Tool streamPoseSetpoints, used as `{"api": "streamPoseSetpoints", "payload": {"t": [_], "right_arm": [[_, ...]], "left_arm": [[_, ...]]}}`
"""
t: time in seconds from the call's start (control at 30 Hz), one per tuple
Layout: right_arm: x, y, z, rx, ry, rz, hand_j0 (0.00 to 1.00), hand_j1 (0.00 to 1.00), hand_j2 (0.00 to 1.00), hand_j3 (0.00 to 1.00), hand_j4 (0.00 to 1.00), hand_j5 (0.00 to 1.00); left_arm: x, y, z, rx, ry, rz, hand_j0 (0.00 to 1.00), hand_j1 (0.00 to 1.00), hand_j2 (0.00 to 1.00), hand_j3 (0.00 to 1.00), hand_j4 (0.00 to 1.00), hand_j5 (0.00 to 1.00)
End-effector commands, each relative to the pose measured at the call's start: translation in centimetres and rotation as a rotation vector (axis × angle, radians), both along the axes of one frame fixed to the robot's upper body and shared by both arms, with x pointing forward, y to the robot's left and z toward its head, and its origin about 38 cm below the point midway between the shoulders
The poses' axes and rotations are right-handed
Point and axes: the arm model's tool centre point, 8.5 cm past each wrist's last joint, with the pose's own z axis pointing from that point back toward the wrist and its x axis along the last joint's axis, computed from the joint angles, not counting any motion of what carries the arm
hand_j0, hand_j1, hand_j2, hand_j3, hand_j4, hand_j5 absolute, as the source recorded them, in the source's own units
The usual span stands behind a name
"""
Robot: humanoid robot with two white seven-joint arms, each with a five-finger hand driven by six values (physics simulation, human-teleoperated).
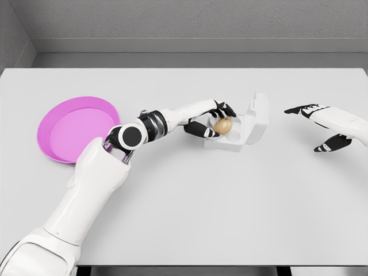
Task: Pack egg into the box and close the box lid
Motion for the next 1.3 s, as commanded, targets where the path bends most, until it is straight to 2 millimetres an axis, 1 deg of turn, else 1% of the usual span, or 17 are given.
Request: {"api": "streamPoseSetpoints", "payload": {"t": [0.0,0.2,0.37,0.43,0.53,0.57,0.63,0.67,0.73,0.8,0.83,0.93,0.97,1.03,1.07,1.13,1.27], "right_arm": [[0.0,-0.1,0.1,0.004,0.000,-0.003,1.00,1.00,1.00,1.00,1.00,1.00],[0.0,-0.1,0.1,0.002,0.000,-0.003,1.00,1.00,1.00,1.00,1.00,1.00],[-0.1,-0.2,0.1,0.001,0.001,-0.004,1.00,1.00,1.00,1.00,1.00,1.00],[0.0,-0.1,0.0,0.002,0.001,-0.003,1.00,1.00,1.00,1.00,1.00,1.00],[-0.1,-0.2,0.1,0.001,0.001,-0.004,1.00,1.00,1.00,1.00,1.00,1.00],[0.0,-0.2,0.1,0.001,0.000,-0.005,1.00,1.00,1.00,1.00,1.00,1.00],[0.0,-0.5,0.0,-0.001,0.003,-0.013,1.00,1.00,1.00,1.00,1.00,1.00],[0.0,-0.7,-0.1,-0.003,0.005,-0.019,1.00,1.00,1.00,1.00,1.00,1.00],[0.0,-0.7,-0.1,-0.003,0.005,-0.019,1.00,1.00,1.00,1.00,1.00,1.00],[0.0,-0.6,-0.1,-0.002,0.005,-0.017,1.00,1.00,1.00,1.00,1.00,1.00],[0.0,-0.5,0.0,-0.002,0.003,-0.011,1.00,1.00,1.00,1.00,1.00,1.00],[-0.1,0.1,0.0,0.005,0.000,0.005,1.00,1.00,1.00,1.00,1.00,1.00],[-0.1,0.1,-0.1,0.007,0.001,0.008,1.00,1.00,1.00,1.00,1.00,1.00],[-0.1,0.6,0.1,0.011,-0.004,0.021,1.00,1.00,1.00,1.00,1.00,1.00],[-0.2,1.0,0.2,0.014,-0.008,0.031,1.00,1.00,1.00,1.00,1.00,1.00],[-0.2,1.2,0.3,0.017,-0.011,0.035,1.00,1.00,1.00,1.00,1.00,1.00],[-0.5,1.9,0.0,0.029,-0.011,0.090,1.00,1.00,1.00,1.00,1.00,1.00]], "left_arm": [[0.0,0.0,0.1,-0.005,0.001,0.000,0.74,0.74,0.74,0.74,0.74,0.74],[-0.1,0.1,0.2,-0.005,-0.005,-0.001,0.76,0.76,0.76,0.76,0.76,0.76],[0.0,0.1,0.4,-0.008,-0.009,-0.002,0.81,0.81,0.81,0.81,0.81,0.81],[-0.4,-0.2,1.8,-0.025,-0.049,-0.015,0.85,0.85,0.85,0.85,0.85,0.85],[-0.2,1.5,3.6,-0.035,-0.100,0.007,0.97,0.97,0.97,0.97,0.97,0.97],[-0.2,2.3,4.4,-0.034,-0.126,0.012,1.00,1.00,1.00,1.00,1.00,1.00],[-0.5,5.7,7.4,-0.033,-0.227,0.039,1.00,1.00,1.00,1.00,1.00,1.00],[-1.3,6.8,8.2,-0.021,-0.262,0.036,1.00,1.00,1.00,1.00,1.00,1.00],[-2.9,10.9,9.9,-0.040,-0.306,0.057,1.00,1.00,1.00,1.00,1.00,1.00],[-4.2,14.6,11.7,-0.041,-0.356,0.026,1.00,1.00,1.00,1.00,1.00,1.00],[-4.8,16.4,12.2,-0.060,-0.390,-0.002,1.00,1.00,1.00,1.00,1.00,1.00],[-6.5,21.4,15.1,-0.188,-0.482,0.047,1.00,1.00,1.00,1.00,1.00,1.00],[-7.1,23.1,15.6,-0.190,-0.502,0.047,1.00,1.00,1.00,1.00,1.00,1.00],[-8.0,25.4,15.0,-0.222,-0.479,0.077,1.00,1.00,1.00,1.00,1.00,1.00],[-8.6,26.5,13.5,-0.224,-0.447,0.116,1.00,1.00,1.00,1.00,1.00,1.00],[-9.5,27.5,11.7,-0.208,-0.416,0.131,1.00,1.00,1.00,1.00,1.00,1.00],[-9.9,28.2,11.0,-0.189,-0.403,0.147,1.00,1.00,1.00,1.00,1.00,1.00]]}}
